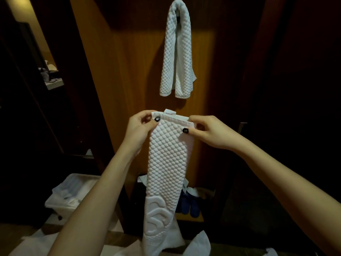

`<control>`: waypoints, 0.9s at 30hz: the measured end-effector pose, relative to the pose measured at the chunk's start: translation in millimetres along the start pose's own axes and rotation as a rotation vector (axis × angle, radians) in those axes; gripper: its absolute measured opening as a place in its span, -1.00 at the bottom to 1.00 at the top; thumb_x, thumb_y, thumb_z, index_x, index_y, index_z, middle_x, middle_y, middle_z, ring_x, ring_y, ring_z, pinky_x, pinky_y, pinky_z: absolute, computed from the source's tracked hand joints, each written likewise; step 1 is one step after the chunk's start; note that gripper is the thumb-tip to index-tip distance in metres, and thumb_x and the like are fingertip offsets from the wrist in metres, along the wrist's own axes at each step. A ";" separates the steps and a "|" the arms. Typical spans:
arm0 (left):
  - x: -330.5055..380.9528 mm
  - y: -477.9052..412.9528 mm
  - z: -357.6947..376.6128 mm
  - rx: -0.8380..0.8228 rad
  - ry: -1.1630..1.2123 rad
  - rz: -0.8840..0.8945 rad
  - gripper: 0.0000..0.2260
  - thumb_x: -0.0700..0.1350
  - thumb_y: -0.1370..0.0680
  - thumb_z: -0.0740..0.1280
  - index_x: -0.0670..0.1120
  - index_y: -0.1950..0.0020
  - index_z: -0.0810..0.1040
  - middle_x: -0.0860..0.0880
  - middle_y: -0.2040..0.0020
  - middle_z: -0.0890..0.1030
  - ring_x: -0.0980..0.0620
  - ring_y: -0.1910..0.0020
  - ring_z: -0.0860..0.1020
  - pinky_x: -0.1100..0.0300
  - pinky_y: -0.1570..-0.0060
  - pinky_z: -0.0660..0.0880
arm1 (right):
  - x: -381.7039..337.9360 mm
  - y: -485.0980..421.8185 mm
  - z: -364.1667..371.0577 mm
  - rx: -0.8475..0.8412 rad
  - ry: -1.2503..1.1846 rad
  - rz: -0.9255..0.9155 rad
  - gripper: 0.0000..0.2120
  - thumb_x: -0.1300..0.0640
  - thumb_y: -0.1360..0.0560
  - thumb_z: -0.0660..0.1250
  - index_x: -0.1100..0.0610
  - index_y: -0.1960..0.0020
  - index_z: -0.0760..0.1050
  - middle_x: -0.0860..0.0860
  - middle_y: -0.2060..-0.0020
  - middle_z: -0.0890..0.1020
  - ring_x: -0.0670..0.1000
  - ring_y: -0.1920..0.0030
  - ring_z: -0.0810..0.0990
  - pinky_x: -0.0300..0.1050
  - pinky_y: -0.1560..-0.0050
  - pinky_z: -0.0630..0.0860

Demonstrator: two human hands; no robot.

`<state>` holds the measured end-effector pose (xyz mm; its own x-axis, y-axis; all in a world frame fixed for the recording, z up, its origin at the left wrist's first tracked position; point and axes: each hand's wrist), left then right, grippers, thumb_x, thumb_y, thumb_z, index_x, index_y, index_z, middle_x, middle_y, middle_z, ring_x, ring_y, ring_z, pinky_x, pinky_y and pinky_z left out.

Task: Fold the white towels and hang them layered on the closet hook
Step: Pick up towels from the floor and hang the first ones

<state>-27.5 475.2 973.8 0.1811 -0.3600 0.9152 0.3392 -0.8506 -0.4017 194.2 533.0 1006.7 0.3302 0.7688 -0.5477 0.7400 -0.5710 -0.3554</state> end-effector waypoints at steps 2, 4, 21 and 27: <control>2.9 -1.4 0.2 -0.033 -0.016 0.009 -0.77 -0.31 -0.54 0.33 0.02 0.00 0.63 0.11 0.16 0.69 0.21 0.15 0.63 0.37 0.20 0.53 | 1.6 -4.2 1.3 0.069 -0.061 0.060 -0.72 -0.01 -0.51 0.41 0.10 0.27 0.45 -0.03 0.33 0.55 -0.12 0.31 0.43 -0.14 0.27 0.33; 5.7 -1.0 -1.5 -0.057 -0.027 0.025 -0.77 -0.31 -0.56 0.32 0.01 0.00 0.63 0.09 0.14 0.67 0.22 0.15 0.62 0.36 0.18 0.53 | 2.7 -8.5 3.7 0.123 -0.152 0.088 -0.68 0.03 -0.46 0.48 0.14 0.30 0.41 -0.08 0.38 0.49 -0.14 0.32 0.40 -0.12 0.28 0.31; 39.8 -16.8 35.5 0.124 -0.084 0.230 -0.86 -0.25 -0.58 0.34 -0.23 -0.12 0.51 0.02 0.06 0.56 0.40 0.16 0.53 0.43 0.18 0.49 | 23.6 -6.0 34.5 0.362 -0.855 0.176 -0.74 0.02 -0.47 0.43 0.10 -0.12 0.61 0.02 -0.03 0.71 0.03 -0.07 0.69 -0.15 0.03 0.62; 0.5 -5.6 13.6 -0.194 -0.094 -0.059 -0.30 0.48 -0.32 0.30 -0.13 -0.07 0.52 0.11 0.12 0.61 0.36 0.22 0.56 0.37 0.15 0.47 | 17.0 -21.0 21.6 0.477 -0.915 0.210 -0.87 0.07 -0.56 0.35 0.08 -0.07 0.58 -0.01 0.04 0.73 0.02 -0.01 0.70 -0.12 0.08 0.64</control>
<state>-16.8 485.0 976.0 0.2546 -0.2778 0.9263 0.1691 -0.9303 -0.3254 171.7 551.9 988.5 -0.2897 0.2441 -0.9255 0.3465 -0.8746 -0.3391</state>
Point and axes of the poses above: each hand's wrist, its own y-axis away from the middle knuckle, its own z-axis out of the palm, x = y × z
